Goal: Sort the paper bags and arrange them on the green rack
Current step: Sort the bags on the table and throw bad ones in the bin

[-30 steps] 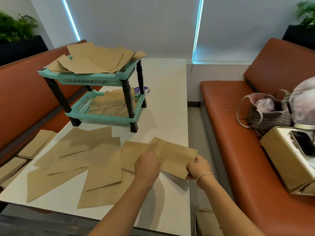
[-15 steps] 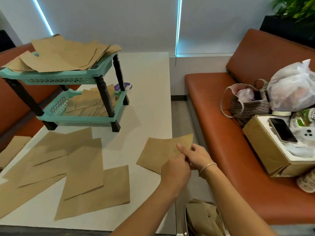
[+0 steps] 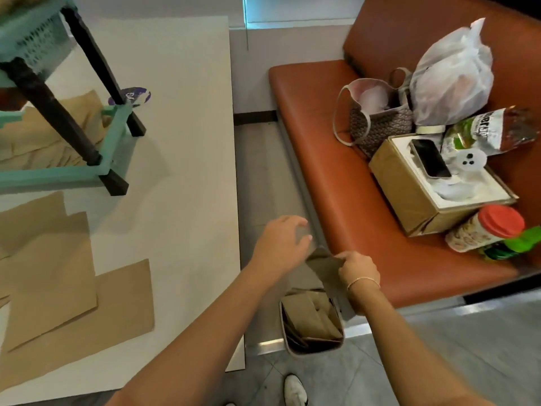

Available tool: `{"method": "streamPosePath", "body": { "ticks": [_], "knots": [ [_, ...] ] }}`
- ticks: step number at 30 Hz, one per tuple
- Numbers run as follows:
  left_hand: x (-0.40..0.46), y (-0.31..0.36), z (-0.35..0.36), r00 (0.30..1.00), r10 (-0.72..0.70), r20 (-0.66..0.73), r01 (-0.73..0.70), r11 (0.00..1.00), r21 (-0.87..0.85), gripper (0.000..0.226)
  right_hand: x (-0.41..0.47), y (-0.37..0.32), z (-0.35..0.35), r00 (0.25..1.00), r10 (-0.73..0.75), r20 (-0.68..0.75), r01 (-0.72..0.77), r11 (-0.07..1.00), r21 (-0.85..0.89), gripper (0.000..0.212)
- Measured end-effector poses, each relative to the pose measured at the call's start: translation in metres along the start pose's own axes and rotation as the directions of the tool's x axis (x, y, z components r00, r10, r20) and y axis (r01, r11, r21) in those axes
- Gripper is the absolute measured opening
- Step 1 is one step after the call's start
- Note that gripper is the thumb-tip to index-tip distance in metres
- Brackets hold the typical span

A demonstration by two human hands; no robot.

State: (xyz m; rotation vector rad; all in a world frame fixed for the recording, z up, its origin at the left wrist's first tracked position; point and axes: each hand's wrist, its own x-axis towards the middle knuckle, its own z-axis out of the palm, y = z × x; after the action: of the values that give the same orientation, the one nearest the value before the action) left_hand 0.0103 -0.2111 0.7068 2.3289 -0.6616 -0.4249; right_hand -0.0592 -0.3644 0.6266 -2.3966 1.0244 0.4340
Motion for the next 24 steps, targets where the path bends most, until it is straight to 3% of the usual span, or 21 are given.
{"method": "streamPosePath", "body": {
  "ticks": [7, 14, 18, 24],
  "knots": [
    [0.014, -0.015, 0.016, 1.0, -0.017, 0.019, 0.016, 0.999, 0.041, 0.031, 0.015, 0.033, 0.063, 0.987, 0.013, 0.162, 0.023, 0.975, -0.219, 0.043],
    [0.012, -0.025, 0.01, 0.999, -0.032, -0.03, 0.033, 0.999, 0.038, 0.029, 0.021, 0.031, 0.081, 0.968, -0.051, 0.247, 0.106, 0.971, -0.214, 0.048],
    [0.003, -0.033, -0.008, 0.993, -0.084, -0.089, 0.086, 0.996, 0.017, 0.03, 0.024, 0.0, 0.066, 0.97, -0.135, 0.2, 0.163, 0.978, -0.13, 0.045],
    [-0.017, -0.057, -0.047, 0.963, -0.193, -0.187, 0.197, 0.98, 0.004, 0.03, 0.01, -0.083, 0.028, 0.948, -0.317, 0.01, 0.317, 0.948, 0.04, 0.034]
  ]
}}
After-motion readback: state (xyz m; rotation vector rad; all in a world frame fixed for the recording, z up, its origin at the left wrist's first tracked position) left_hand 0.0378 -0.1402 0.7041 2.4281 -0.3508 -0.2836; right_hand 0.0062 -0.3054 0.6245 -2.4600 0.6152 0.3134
